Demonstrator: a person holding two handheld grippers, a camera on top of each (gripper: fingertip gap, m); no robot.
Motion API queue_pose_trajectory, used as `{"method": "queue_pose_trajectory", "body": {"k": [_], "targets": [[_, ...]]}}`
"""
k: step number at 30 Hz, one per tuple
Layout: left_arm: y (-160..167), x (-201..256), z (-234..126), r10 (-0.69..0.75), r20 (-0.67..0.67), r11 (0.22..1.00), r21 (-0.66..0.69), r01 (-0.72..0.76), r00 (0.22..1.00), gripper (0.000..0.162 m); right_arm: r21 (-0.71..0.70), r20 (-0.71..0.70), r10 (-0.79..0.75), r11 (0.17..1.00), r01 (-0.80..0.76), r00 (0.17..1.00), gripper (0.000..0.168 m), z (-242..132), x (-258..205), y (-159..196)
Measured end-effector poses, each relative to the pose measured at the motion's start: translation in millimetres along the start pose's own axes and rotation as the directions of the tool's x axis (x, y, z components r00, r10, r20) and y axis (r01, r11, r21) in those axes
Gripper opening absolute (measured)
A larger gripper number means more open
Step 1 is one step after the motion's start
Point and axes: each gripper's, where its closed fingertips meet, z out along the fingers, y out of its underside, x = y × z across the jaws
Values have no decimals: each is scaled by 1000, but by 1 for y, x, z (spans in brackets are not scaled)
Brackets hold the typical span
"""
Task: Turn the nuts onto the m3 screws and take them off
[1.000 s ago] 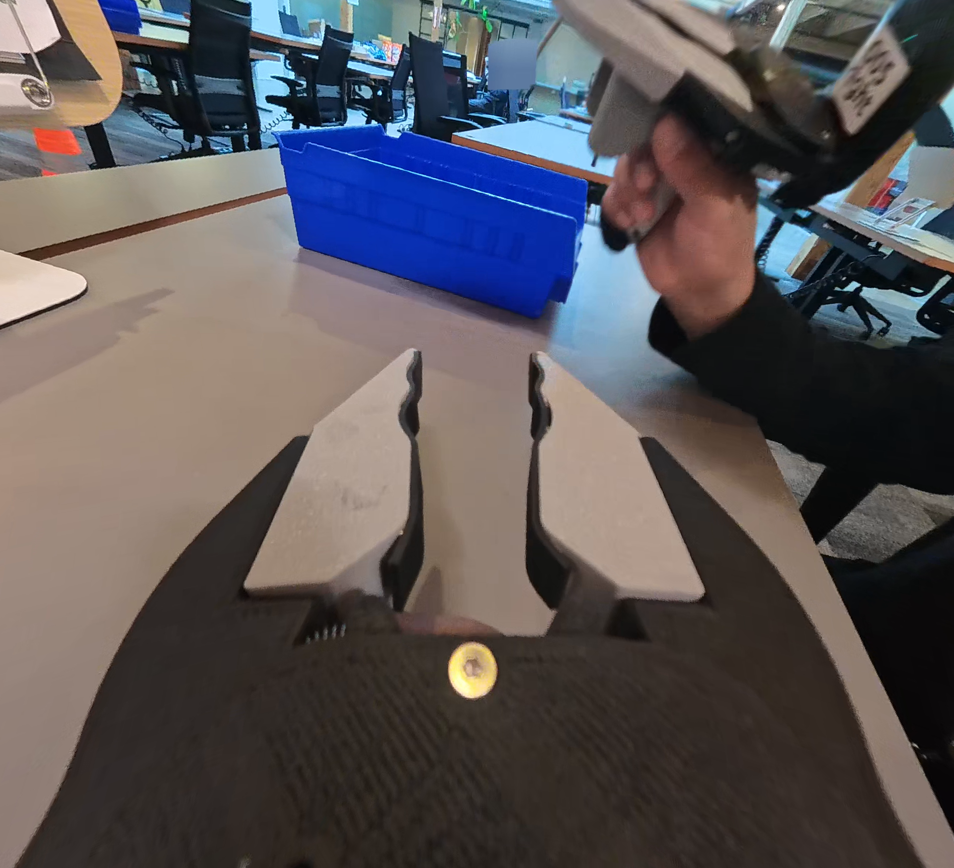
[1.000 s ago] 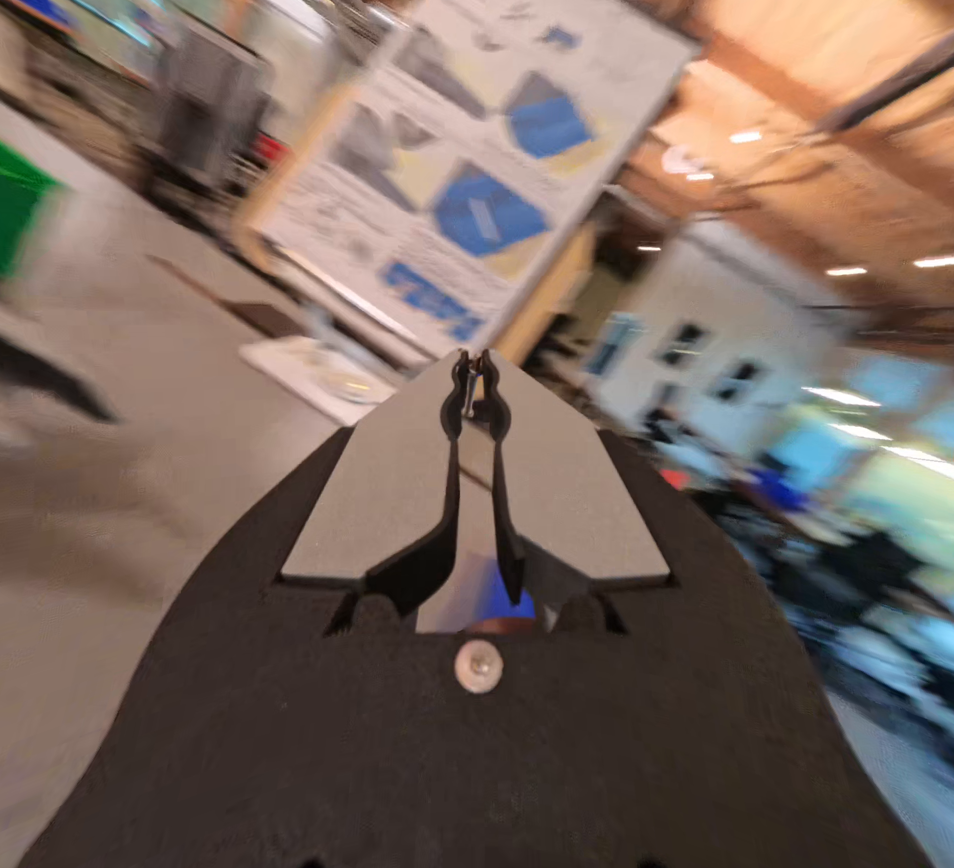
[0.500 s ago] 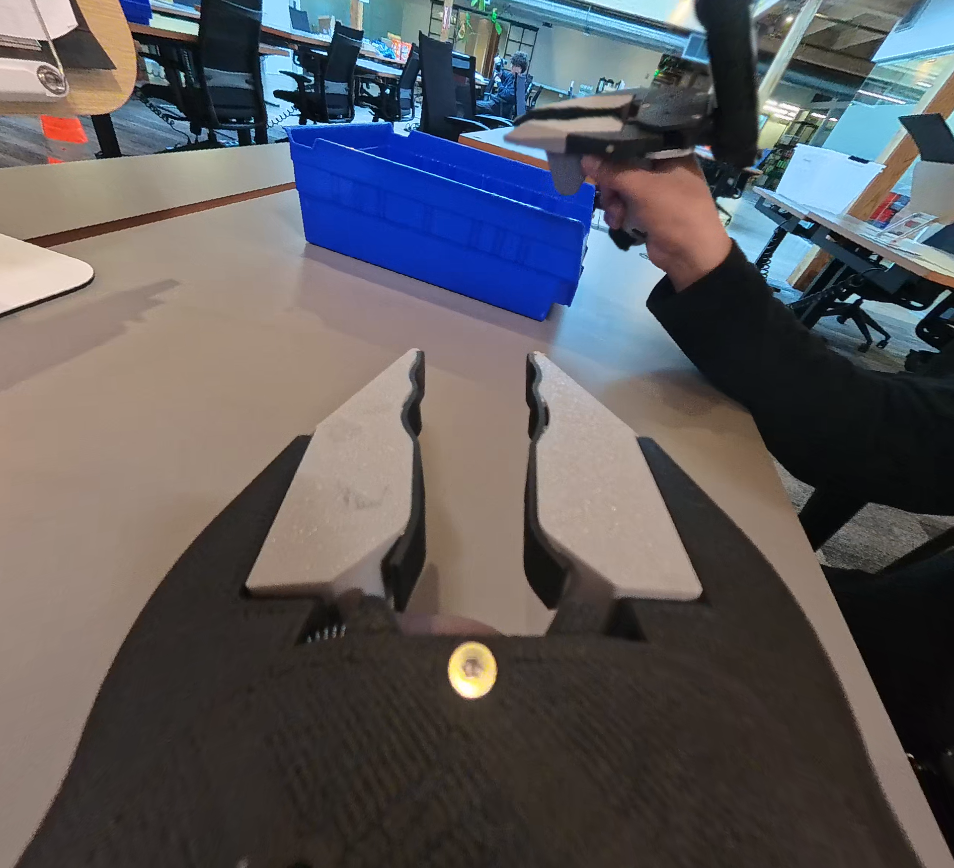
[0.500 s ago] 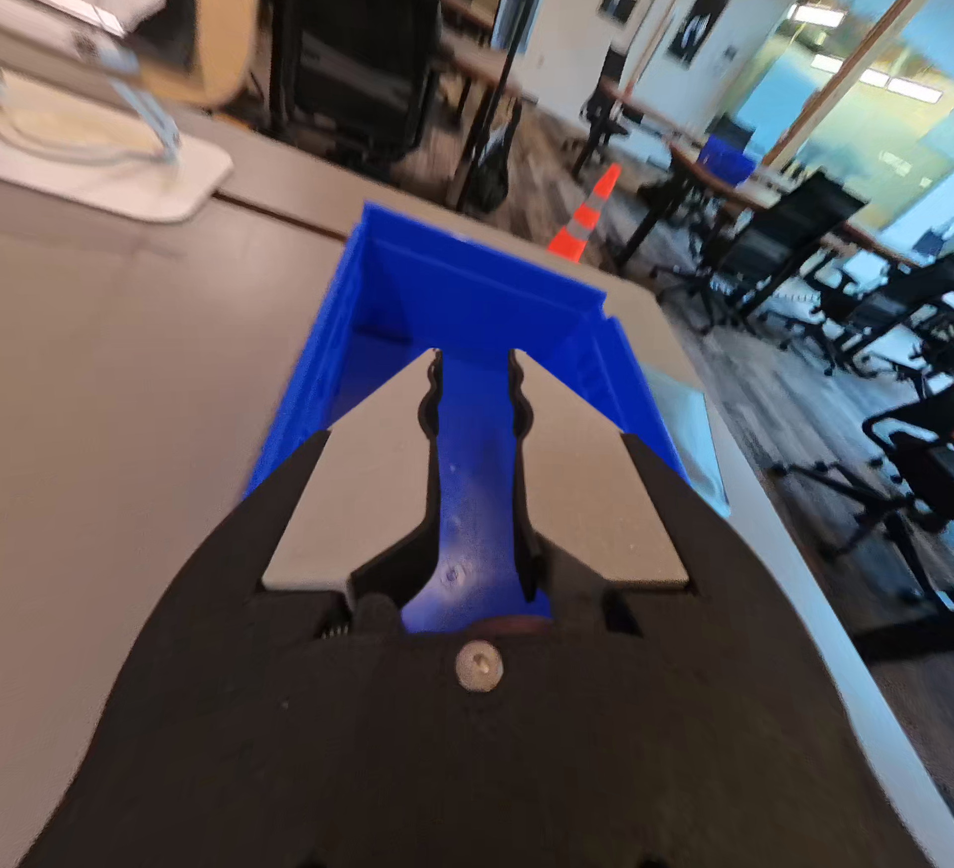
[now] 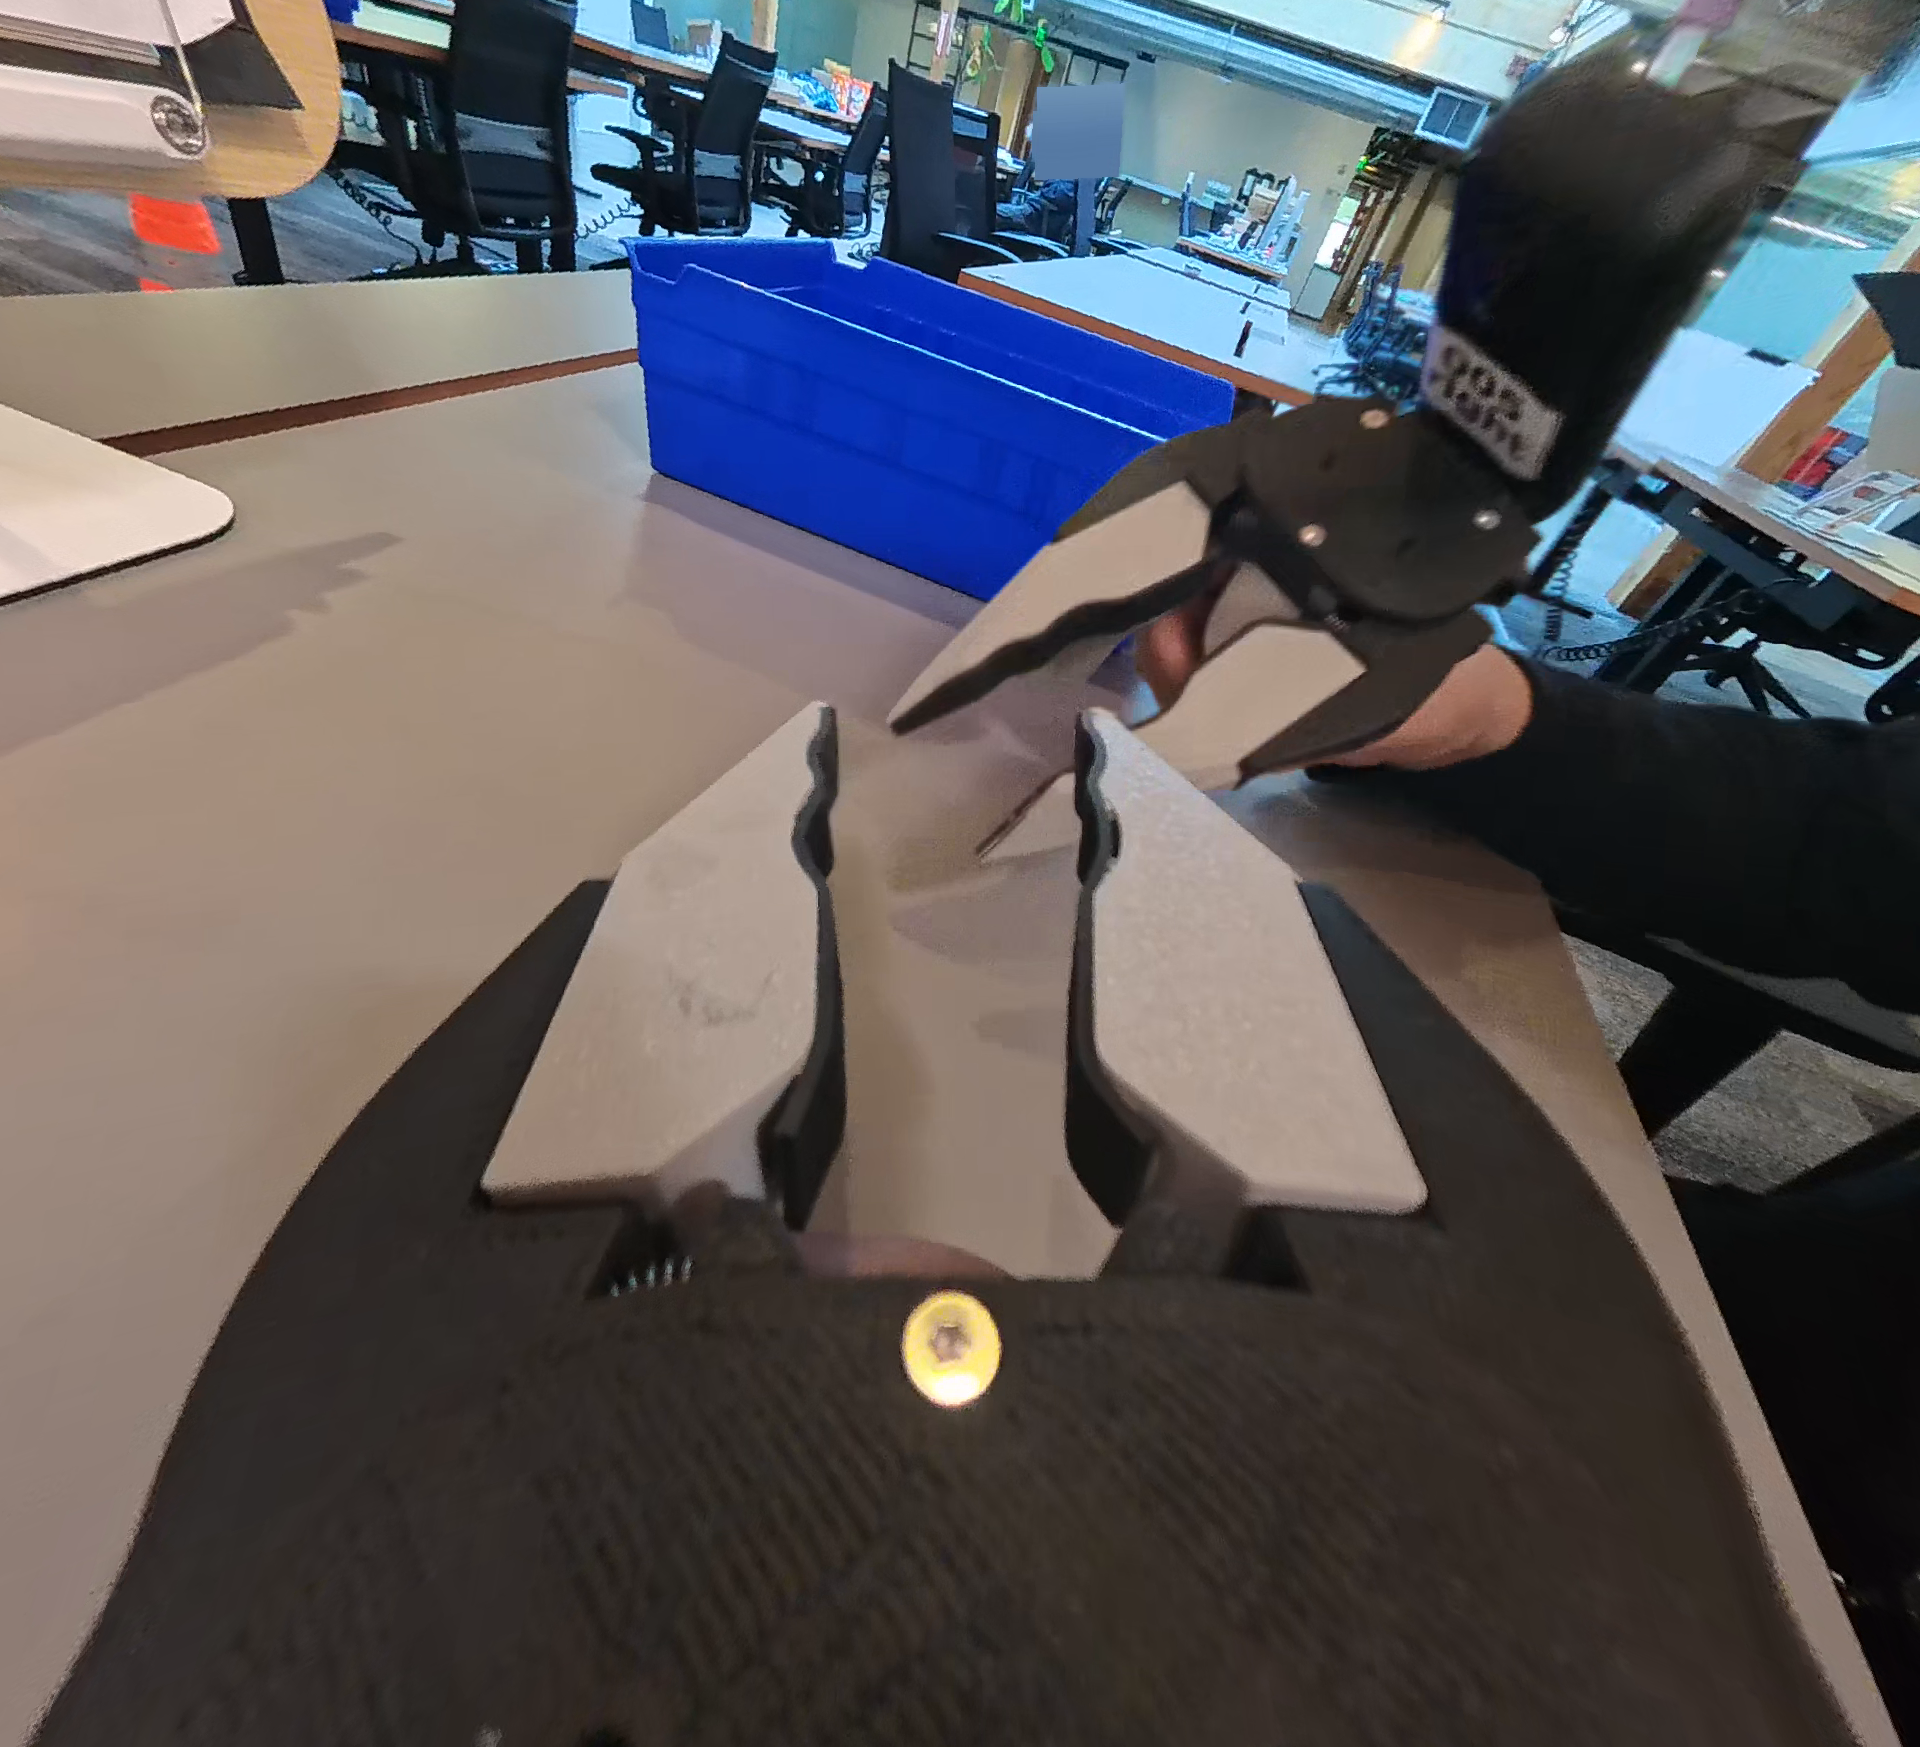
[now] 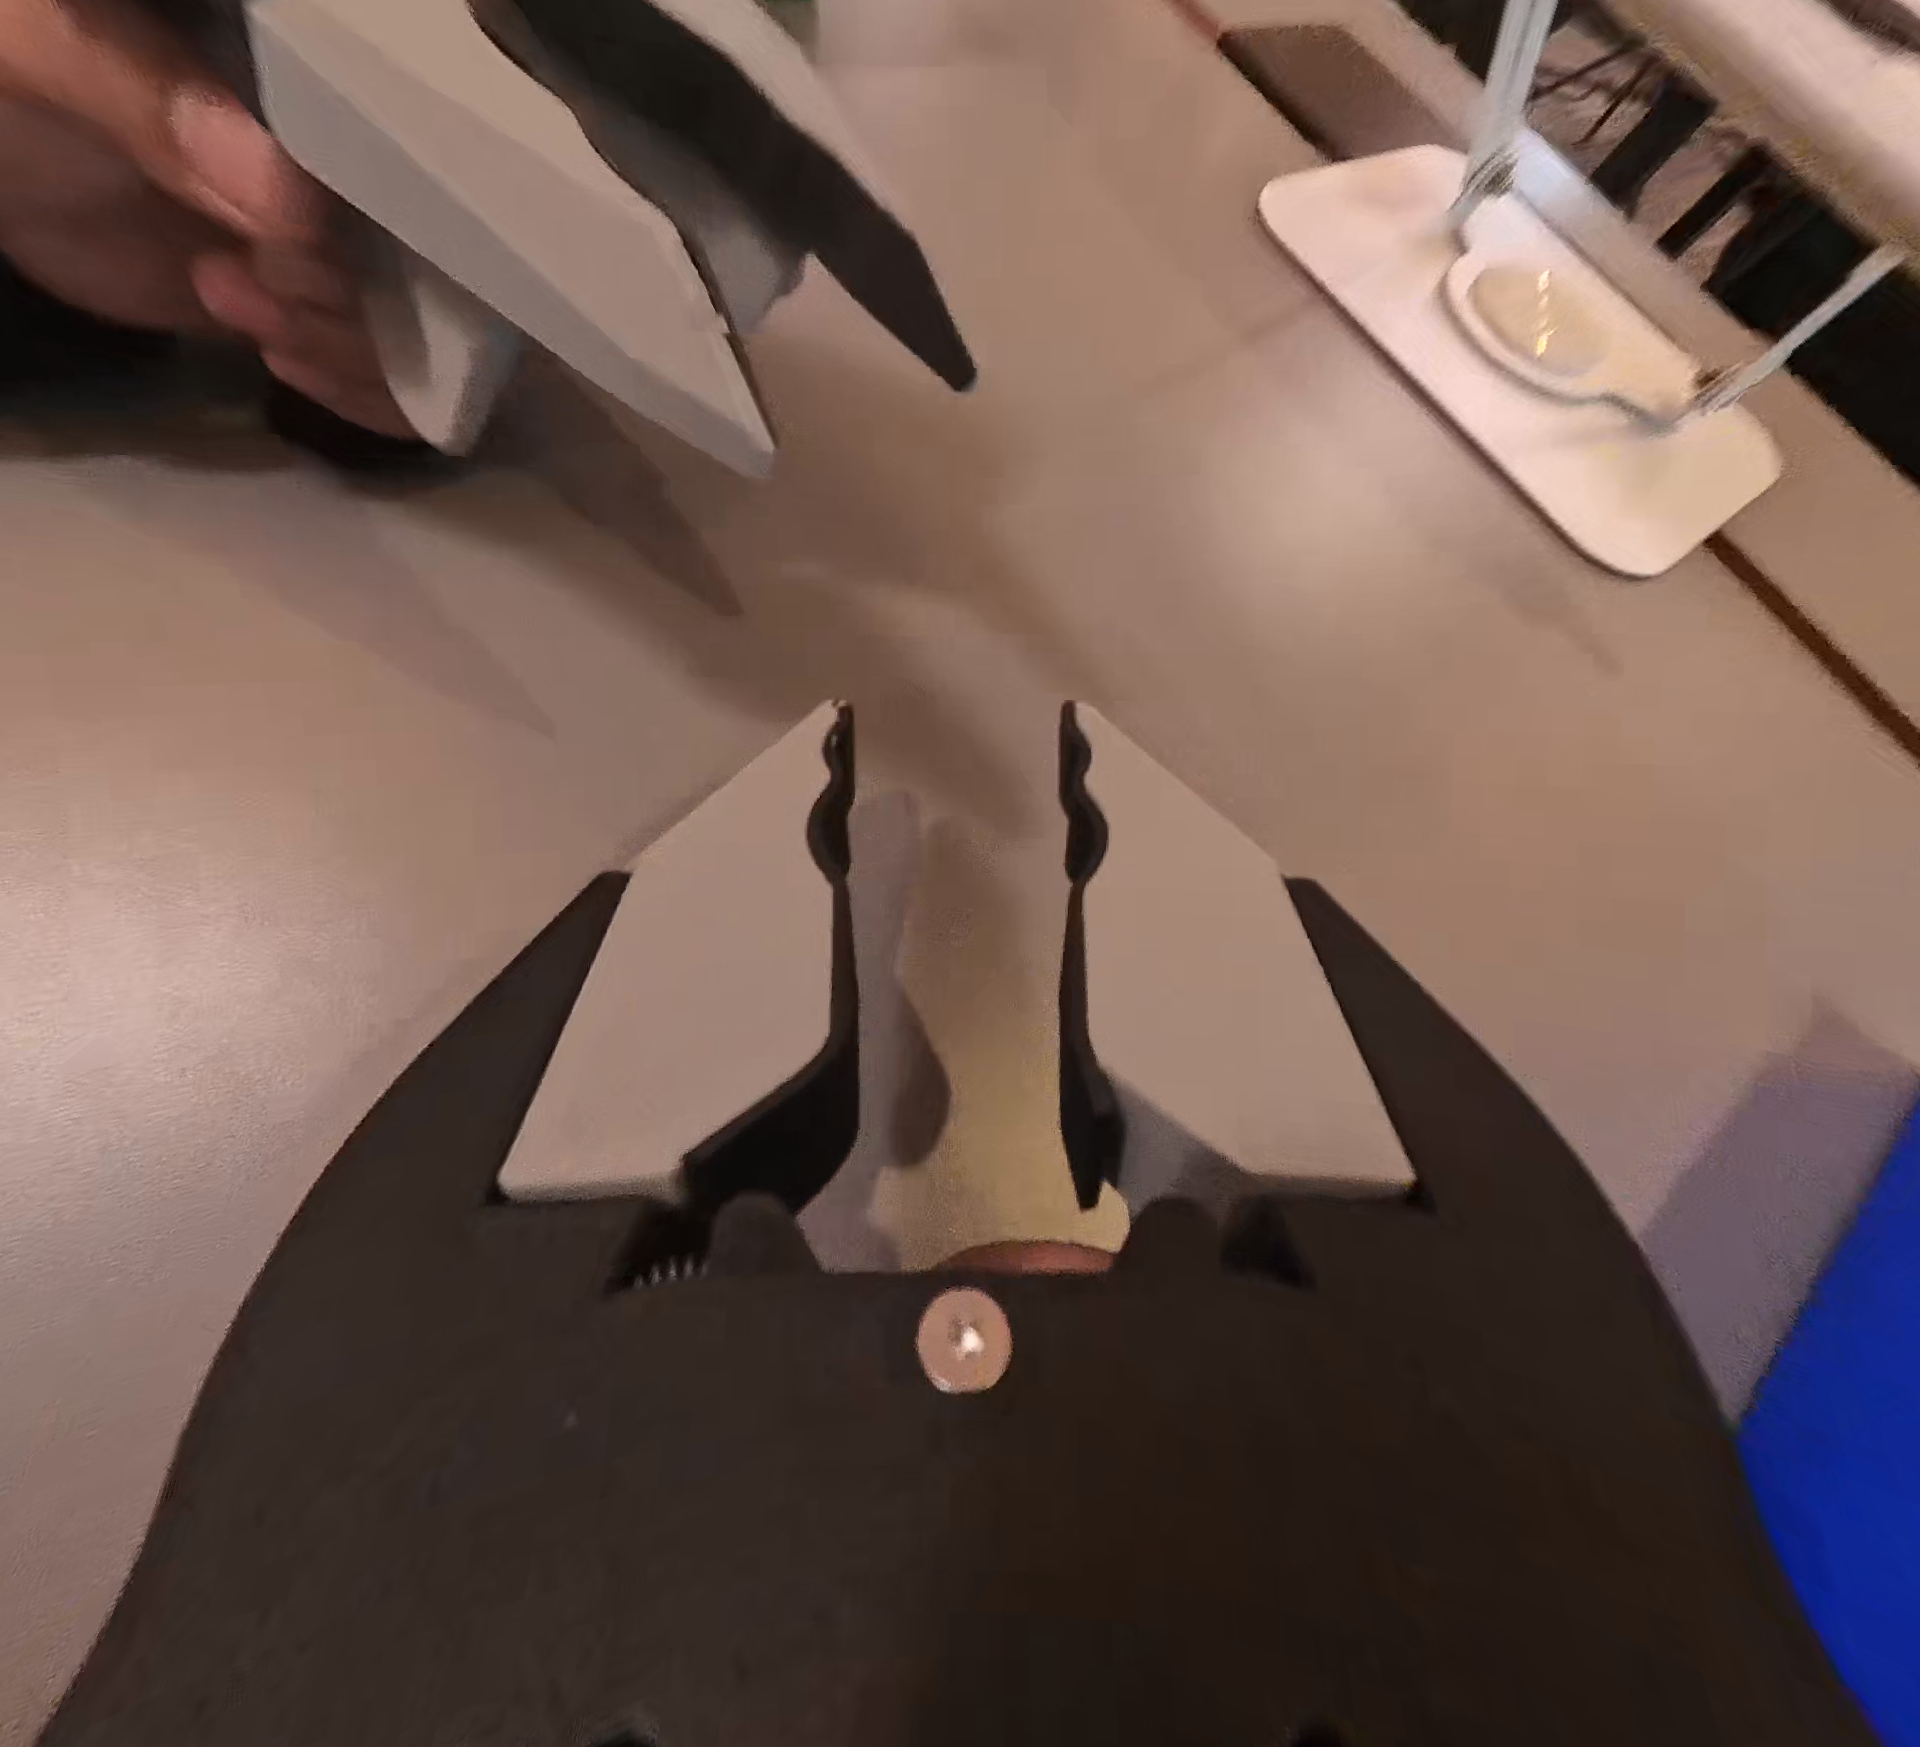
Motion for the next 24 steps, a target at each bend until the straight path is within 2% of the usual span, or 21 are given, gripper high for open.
{"method": "queue_pose_trajectory", "body": {"k": [6, 11, 16, 20, 24], "targets": [[3, 0, 2, 19, 21, 1000, -22, -18, 1000, 48, -64, 53, 110, 992, -106, 993, 39, 12, 4, 25], [5, -5, 2, -2, 56, 999, -35, 4, 998, 48, -158, 59, 117, 982, -107, 991, 42, 20, 3, 40], [12, -22, 0, 28, 228, 991, -131, 2, 973, 51, -153, 53, 103, 984, -94, 993, 41, 20, 3, 40], [-27, 2, -26, 69, 256, 994, -94, -46, 964, 49, -153, 61, 105, 984, -95, 993, 40, 20, 2, 40], [-86, 18, -92, 60, 234, 996, -79, -42, 970, 39, -151, 64, 90, 985, -80, 994, 35, 18, -1, 39]]}}
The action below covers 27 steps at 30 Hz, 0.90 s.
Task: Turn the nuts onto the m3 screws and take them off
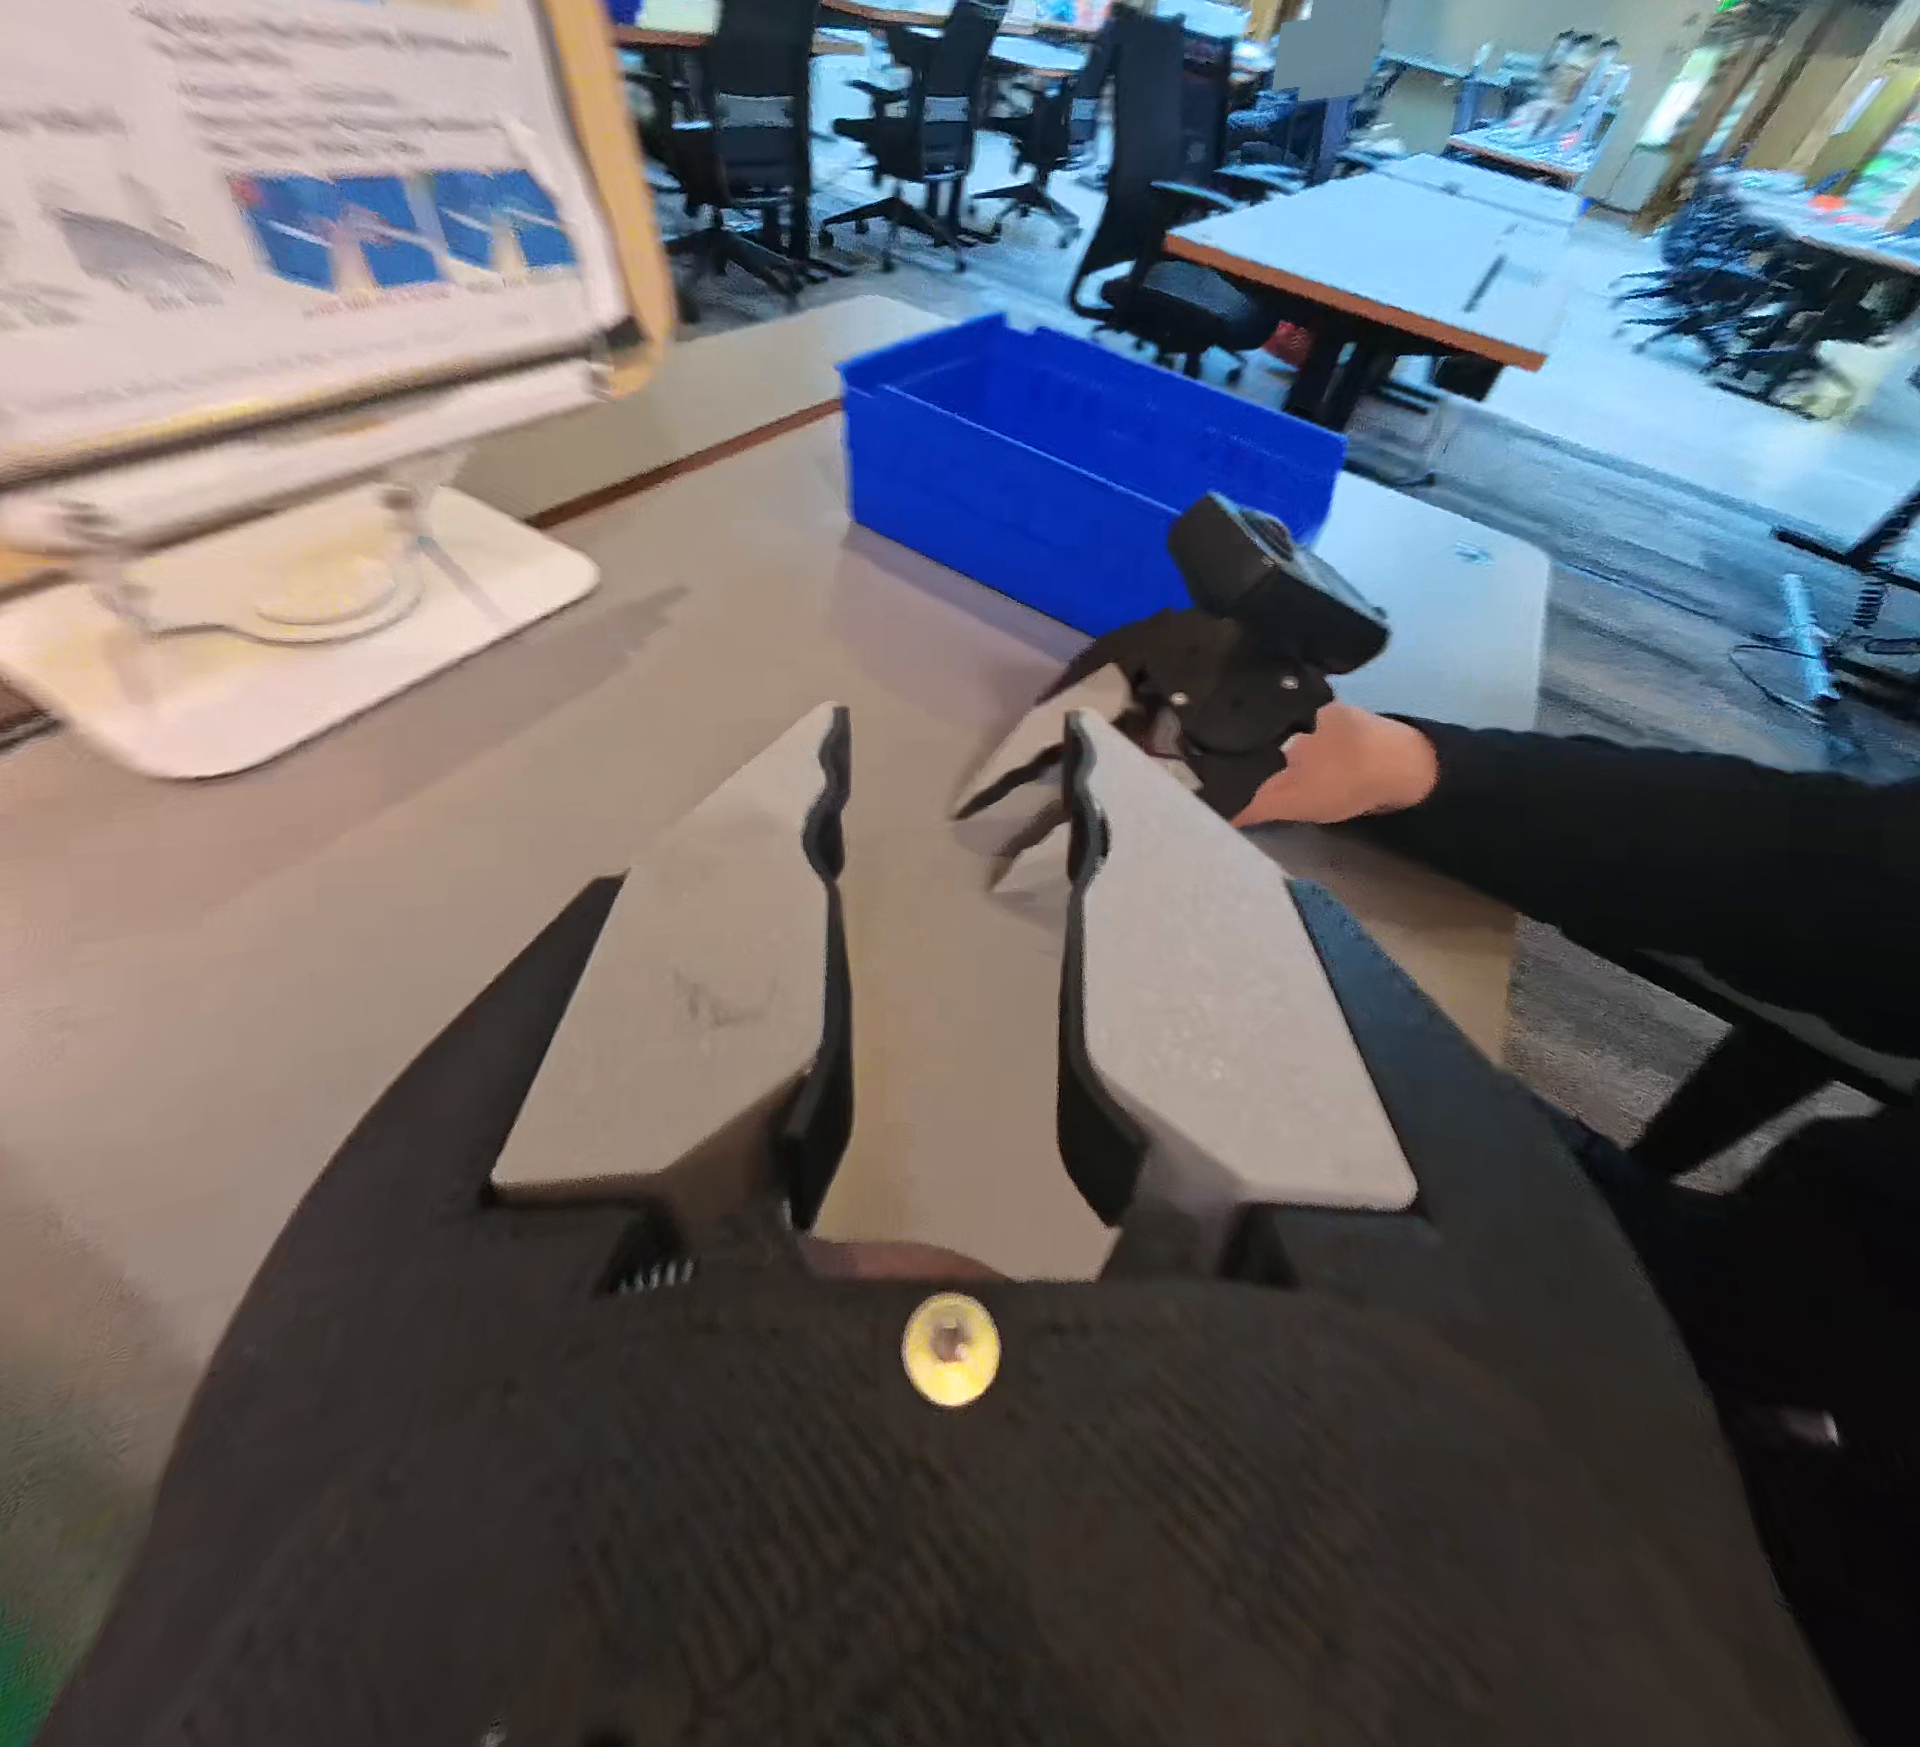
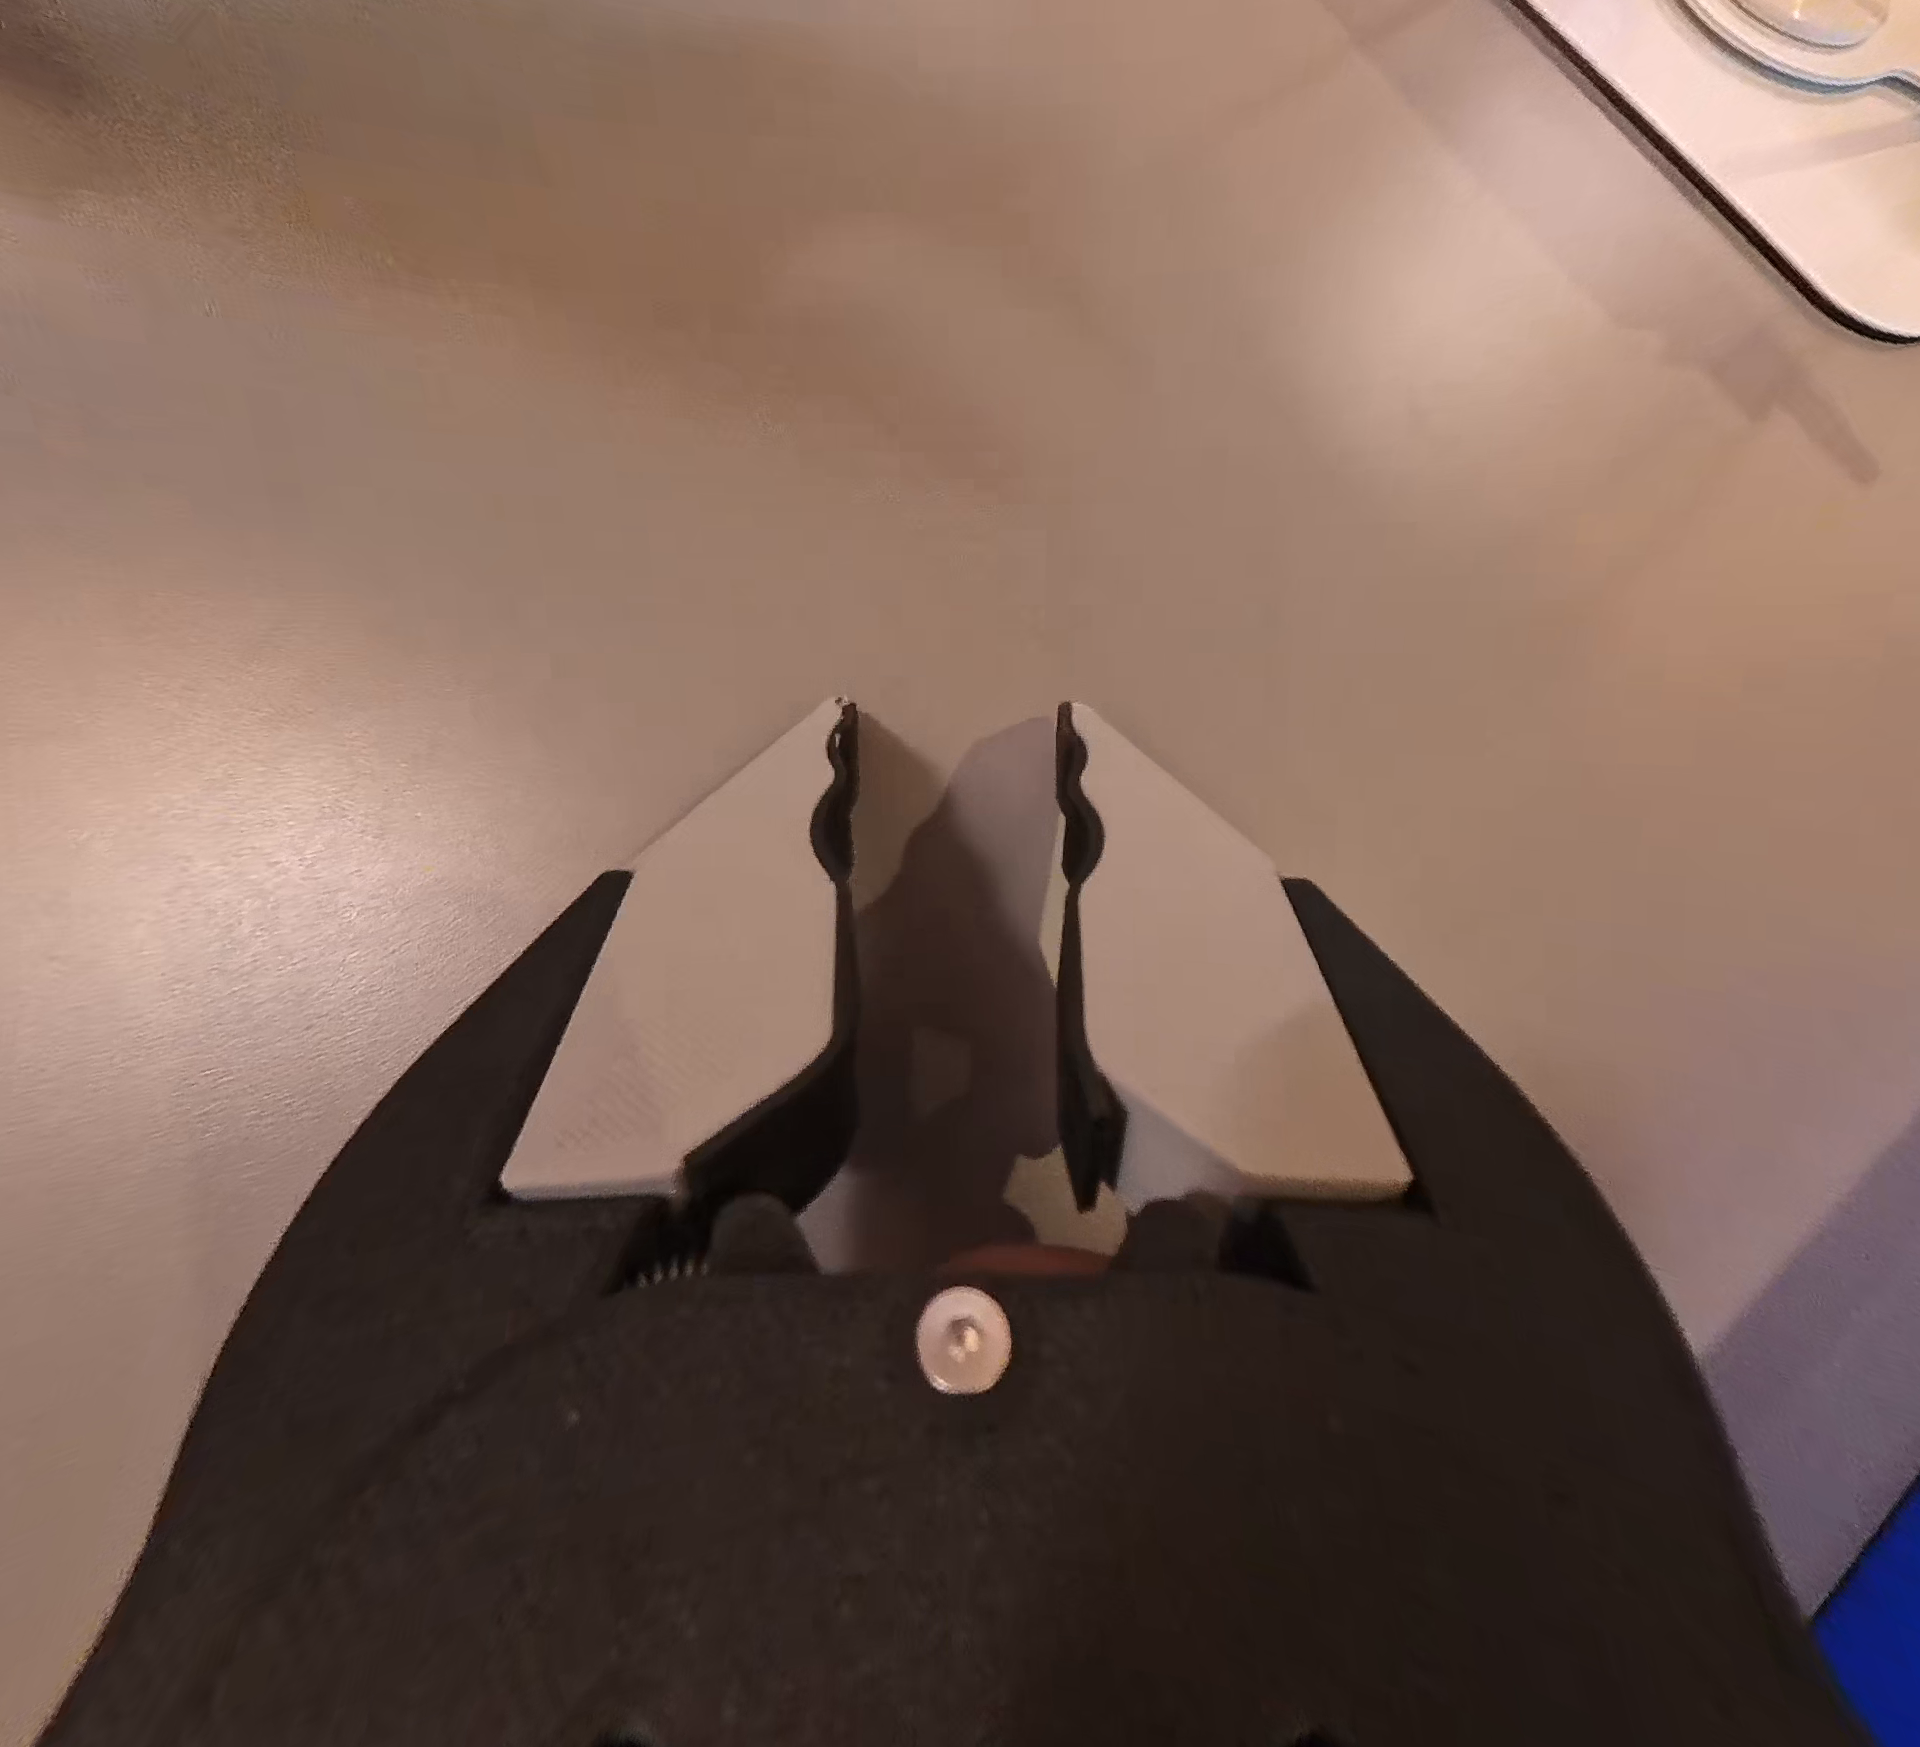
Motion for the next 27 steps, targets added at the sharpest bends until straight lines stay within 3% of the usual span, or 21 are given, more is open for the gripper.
{"method": "queue_pose_trajectory", "body": {"k": [3, 5, 8, 11, 15, 18, 24, 27], "targets": [[-29, -63, -62, 60, 222, 998, -45, -52, 973, 39, 0, -5, -10, 1000, 10, 1000, 33, -1, -2, 0], [-26, -118, -100, 80, 363, 989, -142, -29, 928, 41, 1, -3, -16, 1000, 16, 1000, 31, -1, -3, 0], [11, -196, -134, 61, 467, 943, -316, 101, 882, 43, 0, 5, -8, 1000, 8, 1000, 30, 0, -3, 0], [53, -253, -142, 93, 490, 878, -451, 160, 867, 43, -3, 24, 19, 1000, -19, 1000, 31, 0, -3, 0], [100, -297, -139, 228, 419, 715, -684, 141, 879, 38, -7, 42, 46, 999, -46, 998, 32, 0, -2, 1], [114, -308, -128, 289, 294, 635, -771, 48, 911, 28, -8, 46, 53, 999, -53, 998, 32, 1, -2, 1], [144, -309, -125, 372, 57, 445, -887, -124, 926, 25, -9, 56, 59, 998, -59, 997, 31, 1, -3, 1], [149, -312, -121, 399, 1, 409, -895, -177, 917, 23, -10, 59, 59, 998, -59, 997, 31, 1, -4, 1]]}}
